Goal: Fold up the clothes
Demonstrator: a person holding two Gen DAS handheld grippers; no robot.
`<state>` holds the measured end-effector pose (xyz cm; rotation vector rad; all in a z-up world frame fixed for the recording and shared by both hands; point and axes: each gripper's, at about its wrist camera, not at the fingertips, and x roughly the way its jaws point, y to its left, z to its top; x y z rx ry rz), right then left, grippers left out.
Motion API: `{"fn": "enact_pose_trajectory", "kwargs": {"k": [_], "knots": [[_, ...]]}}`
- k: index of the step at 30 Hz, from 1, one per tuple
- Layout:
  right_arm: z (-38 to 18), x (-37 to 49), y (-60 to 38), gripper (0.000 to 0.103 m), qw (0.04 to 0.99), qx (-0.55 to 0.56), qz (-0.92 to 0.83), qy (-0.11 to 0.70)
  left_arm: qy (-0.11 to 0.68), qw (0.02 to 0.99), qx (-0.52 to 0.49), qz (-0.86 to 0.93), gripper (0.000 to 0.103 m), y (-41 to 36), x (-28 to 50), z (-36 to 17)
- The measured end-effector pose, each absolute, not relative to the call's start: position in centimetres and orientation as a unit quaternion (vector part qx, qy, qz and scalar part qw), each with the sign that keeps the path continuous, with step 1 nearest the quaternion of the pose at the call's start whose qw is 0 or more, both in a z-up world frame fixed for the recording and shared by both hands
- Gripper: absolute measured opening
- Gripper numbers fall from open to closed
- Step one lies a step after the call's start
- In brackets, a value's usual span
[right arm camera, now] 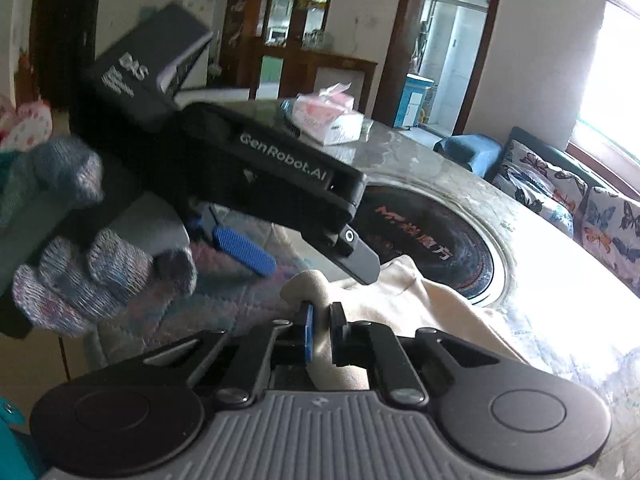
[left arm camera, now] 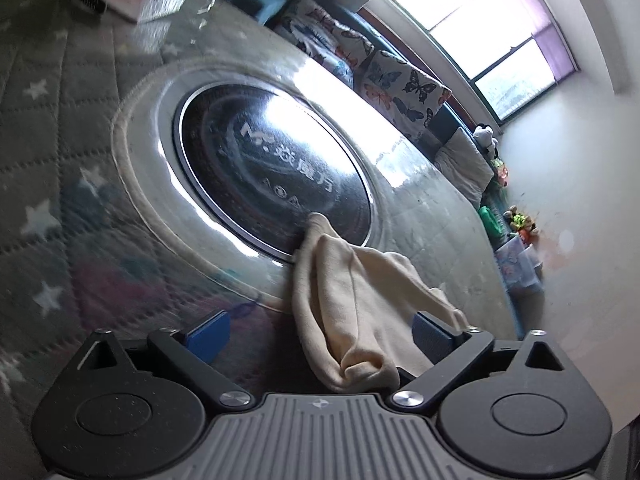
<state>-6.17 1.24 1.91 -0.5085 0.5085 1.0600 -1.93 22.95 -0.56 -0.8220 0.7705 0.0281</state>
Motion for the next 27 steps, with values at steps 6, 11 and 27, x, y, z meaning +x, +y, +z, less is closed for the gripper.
{"fn": "enact_pose_trajectory", "kwargs": {"k": [6, 11, 27], "knots": [[3.2, -5.4, -0.6, 0.002, 0.806, -0.205, 0.506, 0.229, 0.378, 0.821, -0.429, -0.004, 0.082, 22.3, -0.2, -1.0], [3.3, -5.5, -1.1, 0.002, 0.807, -0.197, 0.508, 0.229, 0.380, 0.812, -0.443, -0.003, 0.074, 22.0, 0.5, -1.3], [-0.9, -6.3, 2.7, 0.037, 0.777, -0.288, 0.510, 0.233, 0.374, 0.807, -0.455, 0.030, 0.076, 23.9, -0.9, -1.0]]}}
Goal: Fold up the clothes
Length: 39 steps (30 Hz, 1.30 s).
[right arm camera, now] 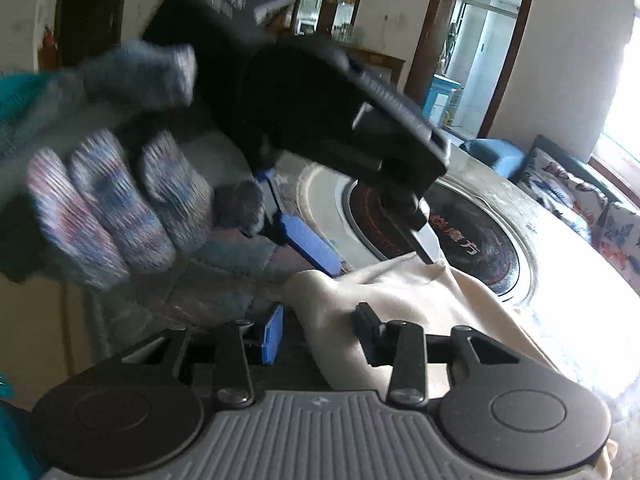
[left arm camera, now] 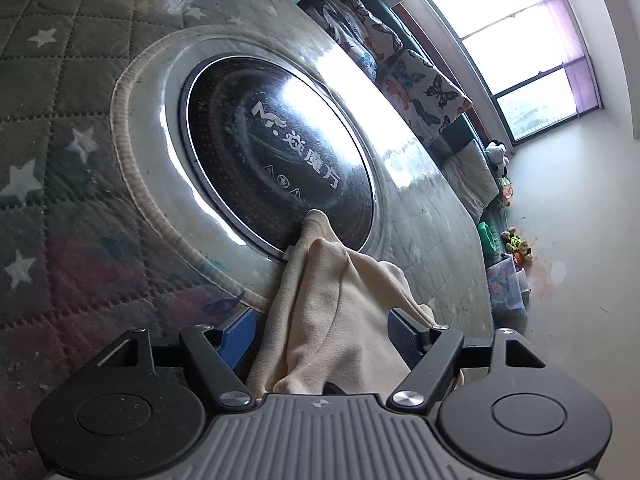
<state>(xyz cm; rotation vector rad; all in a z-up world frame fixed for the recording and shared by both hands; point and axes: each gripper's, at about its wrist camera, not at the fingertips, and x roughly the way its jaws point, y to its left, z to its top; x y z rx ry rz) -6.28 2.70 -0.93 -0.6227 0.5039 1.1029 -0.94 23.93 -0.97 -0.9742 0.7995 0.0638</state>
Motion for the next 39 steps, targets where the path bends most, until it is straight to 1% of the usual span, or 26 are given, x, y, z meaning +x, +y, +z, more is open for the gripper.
{"fn": "enact_pose_trajectory", "kwargs": {"k": [2, 3, 4, 6, 12, 13, 15, 16, 17, 18, 19, 20, 22, 24, 25, 28, 33, 35, 39], "knots": [[-0.8, -6.1, 2.7, 0.023, 0.781, -0.280, 0.507, 0.235, 0.372, 0.806, -0.460, 0.029, 0.078, 24.0, -1.0, -1.0], [-0.8, -6.0, 2.6, 0.019, 0.783, -0.275, 0.505, 0.236, 0.372, 0.805, -0.461, 0.029, 0.078, 24.0, -1.0, -1.0], [-0.4, -5.8, 2.3, 0.012, 0.787, -0.265, 0.504, 0.236, 0.371, 0.805, -0.462, 0.029, 0.080, 24.0, -1.0, -1.0], [0.4, -5.3, 1.5, 0.010, 0.795, -0.241, 0.504, 0.236, 0.371, 0.804, -0.464, 0.028, 0.081, 24.0, -1.0, -1.0], [2.7, -4.5, -0.8, 0.008, 0.812, -0.183, 0.503, 0.232, 0.378, 0.788, -0.486, 0.002, 0.080, 23.0, 0.3, -1.6], [2.8, -4.5, -1.1, 0.008, 0.813, -0.178, 0.504, 0.231, 0.379, 0.786, -0.489, -0.003, 0.077, 22.9, 0.5, -1.8], [3.0, -4.7, -1.6, 0.008, 0.811, -0.173, 0.508, 0.232, 0.381, 0.781, -0.495, -0.013, 0.067, 22.7, 1.0, -2.2], [3.0, -4.9, -1.7, 0.008, 0.810, -0.173, 0.510, 0.233, 0.383, 0.777, -0.499, -0.018, 0.057, 22.7, 1.3, -2.5], [3.0, -5.0, -1.8, 0.008, 0.808, -0.173, 0.512, 0.233, 0.387, 0.771, -0.505, -0.021, 0.045, 22.7, 1.5, -2.9], [3.0, -5.1, -1.8, 0.008, 0.806, -0.172, 0.515, 0.236, 0.391, 0.767, -0.509, -0.023, 0.039, 22.6, 1.7, -3.2], [2.8, -5.2, -1.9, 0.008, 0.804, -0.170, 0.518, 0.239, 0.393, 0.764, -0.510, -0.024, 0.028, 22.6, 1.8, -3.4], [2.7, -4.9, -2.0, 0.008, 0.804, -0.166, 0.518, 0.241, 0.393, 0.765, -0.509, -0.025, 0.022, 22.7, 1.7, -3.6], [2.6, -4.7, -2.3, 0.011, 0.803, -0.156, 0.519, 0.247, 0.393, 0.767, -0.506, -0.026, 0.018, 22.8, 1.7, -3.9], [2.5, -4.1, -3.1, 0.015, 0.804, -0.141, 0.517, 0.257, 0.393, 0.768, -0.505, -0.027, 0.018, 23.0, 1.6, -4.0], [2.5, -3.7, -3.6, 0.018, 0.806, -0.133, 0.514, 0.262, 0.393, 0.769, -0.503, -0.027, 0.018, 23.0, 1.6, -4.0], [2.7, -2.6, -5.8, 0.019, 0.823, -0.118, 0.486, 0.269, 0.395, 0.776, -0.491, -0.026, 0.018, 23.0, 1.7, -3.8], [2.3, 0.8, -10.4, 0.026, 0.868, -0.102, 0.393, 0.287, 0.397, 0.783, -0.478, -0.027, 0.018, 22.8, 1.9, -3.3], [1.6, 2.2, -12.2, 0.034, 0.880, -0.089, 0.359, 0.296, 0.397, 0.786, -0.473, -0.026, 0.018, 22.7, 1.8, -3.3], [0.3, 4.8, -15.4, 0.040, 0.900, -0.064, 0.295, 0.314, 0.399, 0.791, -0.463, -0.021, 0.018, 22.5, 2.0, -3.1]]}}
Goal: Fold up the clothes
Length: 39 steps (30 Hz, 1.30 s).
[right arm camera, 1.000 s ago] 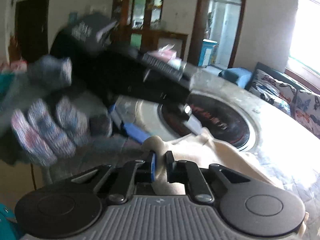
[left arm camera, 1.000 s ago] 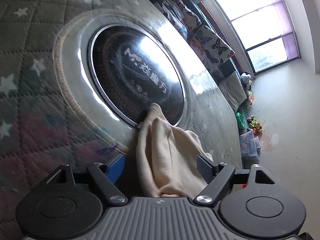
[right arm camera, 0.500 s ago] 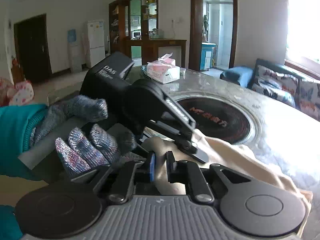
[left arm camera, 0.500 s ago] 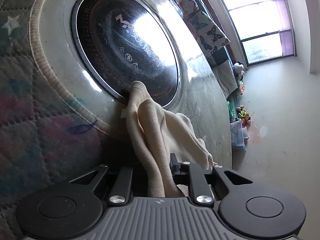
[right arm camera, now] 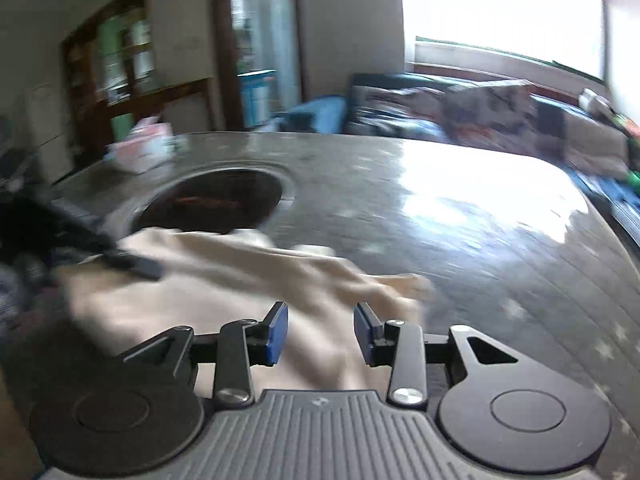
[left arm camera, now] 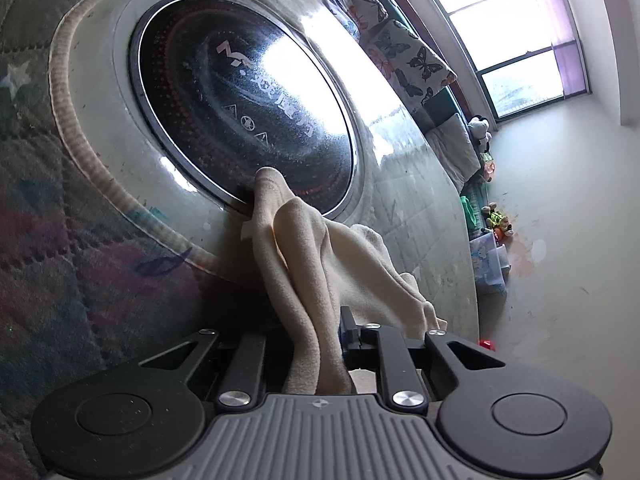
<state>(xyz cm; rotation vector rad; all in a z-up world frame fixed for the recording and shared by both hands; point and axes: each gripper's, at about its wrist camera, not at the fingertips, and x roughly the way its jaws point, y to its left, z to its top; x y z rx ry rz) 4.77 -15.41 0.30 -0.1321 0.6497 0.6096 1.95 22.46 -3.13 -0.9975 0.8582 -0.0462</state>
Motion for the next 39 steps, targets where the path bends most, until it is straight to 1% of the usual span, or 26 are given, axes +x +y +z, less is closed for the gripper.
{"fn": "enact_pose_trajectory", "kwargs": {"k": [2, 4, 5, 8, 10, 12, 13, 14, 16, 26, 39], "knots": [[-0.6, 6.1, -16.2, 0.045, 0.904, -0.048, 0.276, 0.324, 0.400, 0.794, -0.457, -0.019, 0.018, 22.4, 1.9, -3.1], [-1.5, 7.3, -16.9, 0.046, 0.903, -0.026, 0.266, 0.336, 0.402, 0.797, -0.450, -0.017, 0.018, 22.2, 2.1, -3.0], [-1.9, 7.8, -17.1, 0.048, 0.901, -0.011, 0.265, 0.343, 0.403, 0.798, -0.447, -0.016, 0.018, 22.2, 2.2, -2.9], [-2.7, 9.1, -17.8, 0.048, 0.895, 0.029, 0.268, 0.356, 0.406, 0.805, -0.432, -0.014, 0.018, 21.9, 2.5, -2.7], [-3.0, 9.7, -18.2, 0.046, 0.890, 0.050, 0.276, 0.360, 0.408, 0.813, -0.415, -0.012, 0.018, 21.6, 2.7, -2.4], [-3.3, 9.9, -18.5, 0.031, 0.886, 0.060, 0.286, 0.361, 0.412, 0.821, -0.395, -0.008, 0.018, 21.2, 2.9, -2.1], [-3.3, 9.8, -18.8, 0.021, 0.885, 0.063, 0.289, 0.360, 0.414, 0.827, -0.382, -0.006, 0.018, 21.0, 3.1, -1.8], [-3.3, 9.7, -19.1, 0.015, 0.884, 0.067, 0.292, 0.358, 0.414, 0.832, -0.369, -0.006, 0.018, 20.8, 3.2, -1.5], [-3.0, 9.5, -19.5, 0.013, 0.887, 0.072, 0.292, 0.352, 0.414, 0.843, -0.344, -0.012, 0.017, 20.3, 3.5, -1.0], [1.2, 7.6, -22.5, 0.011, 0.914, 0.080, 0.265, 0.296, 0.397, 0.878, -0.259, -0.070, 0.015, 15.4, 7.4, 2.1], [4.6, 8.1, -31.9, 0.011, 0.953, 0.056, 0.143, 0.260, 0.404, 0.875, -0.214, -0.160, 0.015, 4.8, 13.4, 3.0]]}}
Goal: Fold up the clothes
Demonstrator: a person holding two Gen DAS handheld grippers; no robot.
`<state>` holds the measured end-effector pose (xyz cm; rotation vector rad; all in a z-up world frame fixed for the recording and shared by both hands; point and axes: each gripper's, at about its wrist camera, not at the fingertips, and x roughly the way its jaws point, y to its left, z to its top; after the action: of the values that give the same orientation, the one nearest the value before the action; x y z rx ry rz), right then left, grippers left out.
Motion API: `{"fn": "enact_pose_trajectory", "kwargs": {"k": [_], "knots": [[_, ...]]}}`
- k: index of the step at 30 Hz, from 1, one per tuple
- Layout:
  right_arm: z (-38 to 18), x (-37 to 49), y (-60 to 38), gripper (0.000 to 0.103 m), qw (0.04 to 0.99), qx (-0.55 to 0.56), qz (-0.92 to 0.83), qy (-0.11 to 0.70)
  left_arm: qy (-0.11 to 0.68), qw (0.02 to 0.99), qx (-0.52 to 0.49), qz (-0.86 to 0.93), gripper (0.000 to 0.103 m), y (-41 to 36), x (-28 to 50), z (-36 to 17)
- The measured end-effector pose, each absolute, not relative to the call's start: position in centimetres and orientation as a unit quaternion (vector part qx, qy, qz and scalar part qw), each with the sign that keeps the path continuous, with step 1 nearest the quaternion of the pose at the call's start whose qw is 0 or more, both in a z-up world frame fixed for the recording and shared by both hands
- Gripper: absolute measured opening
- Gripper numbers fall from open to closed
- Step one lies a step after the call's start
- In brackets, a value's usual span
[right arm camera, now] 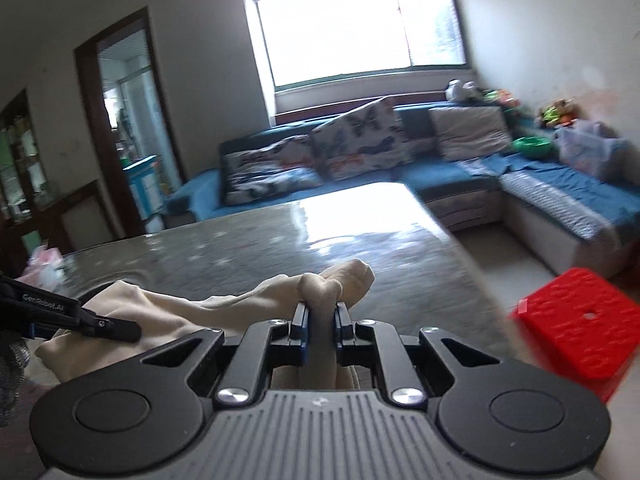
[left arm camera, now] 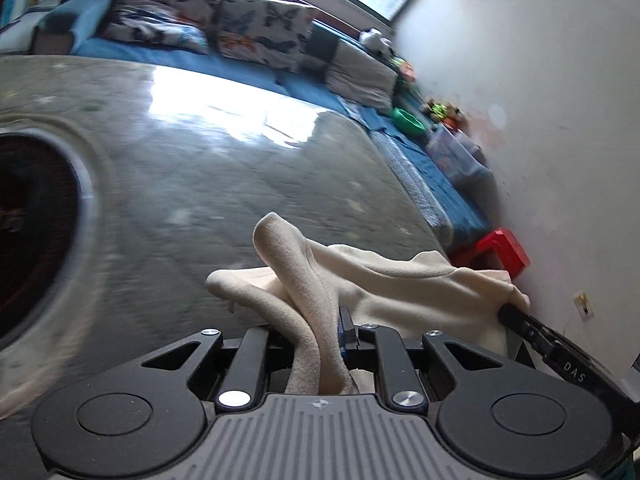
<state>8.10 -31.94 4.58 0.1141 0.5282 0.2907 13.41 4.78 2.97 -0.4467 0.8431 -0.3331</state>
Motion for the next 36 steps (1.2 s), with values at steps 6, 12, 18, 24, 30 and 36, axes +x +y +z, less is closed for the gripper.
{"fn": "enact_pose_trajectory", "kwargs": {"k": [6, 12, 18, 24, 30, 36], "knots": [[4.4, 9.0, -35.2, 0.011, 0.959, 0.055, 0.097, 0.261, 0.406, 0.873, -0.197, -0.187, 0.015, 0.6, 15.2, 2.7], [2.4, 10.2, -37.3, 0.011, 0.954, 0.059, 0.066, 0.287, 0.434, 0.861, -0.180, -0.194, 0.017, -1.4, 16.0, 0.9], [-1.1, 10.8, -38.3, 0.014, 0.942, 0.057, 0.038, 0.328, 0.453, 0.860, -0.154, -0.175, 0.032, -0.8, 15.4, -0.3], [-0.3, 11.0, -38.7, 0.017, 0.949, 0.052, 0.028, 0.311, 0.437, 0.876, -0.144, -0.145, 0.043, 0.8, 15.4, 0.6], [-1.0, 12.5, -37.0, 0.020, 0.940, 0.061, 0.065, 0.328, 0.423, 0.882, -0.139, -0.155, 0.041, -0.1, 16.0, 1.3], [-2.5, 14.2, -36.0, 0.030, 0.937, 0.053, 0.054, 0.342, 0.422, 0.885, -0.108, -0.164, 0.041, -2.4, 17.2, 0.8]]}}
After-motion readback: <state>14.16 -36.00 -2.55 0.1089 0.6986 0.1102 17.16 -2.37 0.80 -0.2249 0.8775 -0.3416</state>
